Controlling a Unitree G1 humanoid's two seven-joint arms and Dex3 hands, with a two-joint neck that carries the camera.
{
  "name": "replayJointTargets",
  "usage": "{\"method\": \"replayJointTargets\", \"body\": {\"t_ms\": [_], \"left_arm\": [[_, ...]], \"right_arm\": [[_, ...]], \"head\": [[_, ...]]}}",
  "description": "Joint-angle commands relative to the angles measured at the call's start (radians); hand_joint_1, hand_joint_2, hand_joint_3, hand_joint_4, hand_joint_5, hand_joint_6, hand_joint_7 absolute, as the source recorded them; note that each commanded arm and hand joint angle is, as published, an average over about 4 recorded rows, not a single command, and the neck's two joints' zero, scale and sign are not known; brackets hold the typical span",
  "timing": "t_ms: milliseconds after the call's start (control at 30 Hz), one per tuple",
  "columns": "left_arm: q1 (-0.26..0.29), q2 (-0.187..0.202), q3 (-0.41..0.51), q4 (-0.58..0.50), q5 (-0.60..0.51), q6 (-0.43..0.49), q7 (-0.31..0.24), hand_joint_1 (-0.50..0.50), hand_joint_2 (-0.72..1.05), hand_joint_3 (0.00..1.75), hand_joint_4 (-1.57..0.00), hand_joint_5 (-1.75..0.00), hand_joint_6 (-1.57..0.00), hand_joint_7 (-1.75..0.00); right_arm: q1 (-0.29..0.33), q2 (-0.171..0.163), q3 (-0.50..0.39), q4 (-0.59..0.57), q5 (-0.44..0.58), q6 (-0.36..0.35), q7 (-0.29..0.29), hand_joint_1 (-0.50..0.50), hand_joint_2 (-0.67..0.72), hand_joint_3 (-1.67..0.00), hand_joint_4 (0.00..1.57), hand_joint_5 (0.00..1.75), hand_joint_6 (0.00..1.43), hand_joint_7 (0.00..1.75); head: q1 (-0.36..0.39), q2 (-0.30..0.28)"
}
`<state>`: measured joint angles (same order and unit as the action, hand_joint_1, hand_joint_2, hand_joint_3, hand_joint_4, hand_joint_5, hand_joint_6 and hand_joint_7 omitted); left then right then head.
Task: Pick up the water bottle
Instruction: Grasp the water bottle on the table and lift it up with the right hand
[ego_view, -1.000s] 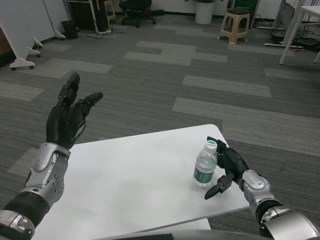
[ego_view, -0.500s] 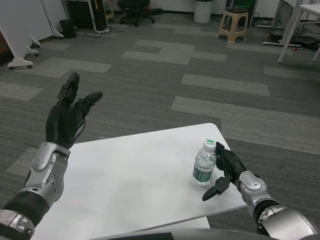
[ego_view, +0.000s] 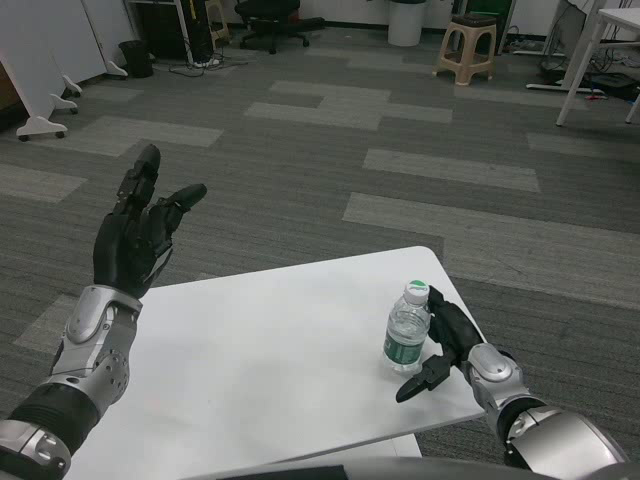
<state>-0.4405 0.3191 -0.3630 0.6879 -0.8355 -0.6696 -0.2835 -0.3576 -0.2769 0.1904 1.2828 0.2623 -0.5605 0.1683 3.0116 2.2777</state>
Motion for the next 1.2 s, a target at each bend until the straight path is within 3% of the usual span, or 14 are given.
{"method": "replayJointTargets", "body": {"t_ms": [33,133,233,533,800,1000,1067,1200], "left_arm": [[0.0,0.0,0.002,-0.008,0.003,-0.002,0.0,-0.5,1.05,0.37,0.0,-1.0,0.0,0.0],[0.0,0.0,0.002,-0.008,0.003,-0.002,0.0,-0.5,1.05,0.41,0.0,-0.95,0.0,0.0],[0.0,0.0,0.002,-0.006,0.003,-0.002,0.0,-0.5,1.05,0.39,0.0,-1.03,0.0,0.0],[-0.004,0.0,0.003,-0.004,0.001,-0.002,0.0,-0.5,1.05,0.44,0.0,-0.92,0.0,0.0],[-0.012,0.0,0.0,0.003,0.001,-0.002,0.0,-0.5,1.05,0.44,0.0,-0.92,0.0,0.0],[-0.017,0.0,-0.001,0.01,0.001,-0.002,0.0,-0.49,1.05,0.44,0.0,-0.92,0.0,0.0],[-0.019,0.0,-0.001,0.014,0.0,-0.002,0.0,-0.5,1.05,0.44,0.0,-0.92,0.0,0.0],[-0.021,0.0,-0.001,0.019,-0.002,-0.002,0.0,-0.49,1.05,0.39,0.0,-0.92,0.0,0.0]], "right_arm": [[-0.03,0.008,-0.002,0.015,0.0,-0.003,-0.019,-0.44,0.28,-0.16,0.0,0.0,0.0,0.0],[-0.033,0.014,-0.005,0.023,0.0,-0.004,-0.03,-0.45,0.33,-0.16,0.0,0.0,0.0,0.0],[-0.036,0.016,-0.007,0.026,0.0,-0.004,-0.036,-0.46,0.34,-0.16,0.0,0.0,0.0,0.0],[-0.037,0.021,-0.028,0.033,0.0,-0.004,-0.043,-0.46,0.47,-0.12,0.0,0.0,0.0,0.0],[-0.037,0.033,-0.028,0.064,0.0,-0.004,-0.052,-0.46,0.44,-0.16,0.0,0.0,0.0,0.0],[-0.04,0.034,-0.023,0.076,0.0,-0.004,-0.052,-0.46,0.19,-0.18,0.0,0.0,0.0,0.0],[-0.043,0.035,-0.022,0.079,0.0,-0.004,-0.052,-0.44,0.04,-0.26,0.0,0.0,0.0,0.0],[-0.047,0.036,-0.019,0.081,0.0,-0.004,-0.052,-0.36,-0.35,-0.61,0.0,0.0,0.0,0.0]], "head": [[0.001,0.0],[0.002,-0.001],[0.005,-0.001],[0.0,-0.003],[-0.002,-0.007],[-0.003,-0.007],[-0.003,-0.008],[-0.001,-0.01]]}}
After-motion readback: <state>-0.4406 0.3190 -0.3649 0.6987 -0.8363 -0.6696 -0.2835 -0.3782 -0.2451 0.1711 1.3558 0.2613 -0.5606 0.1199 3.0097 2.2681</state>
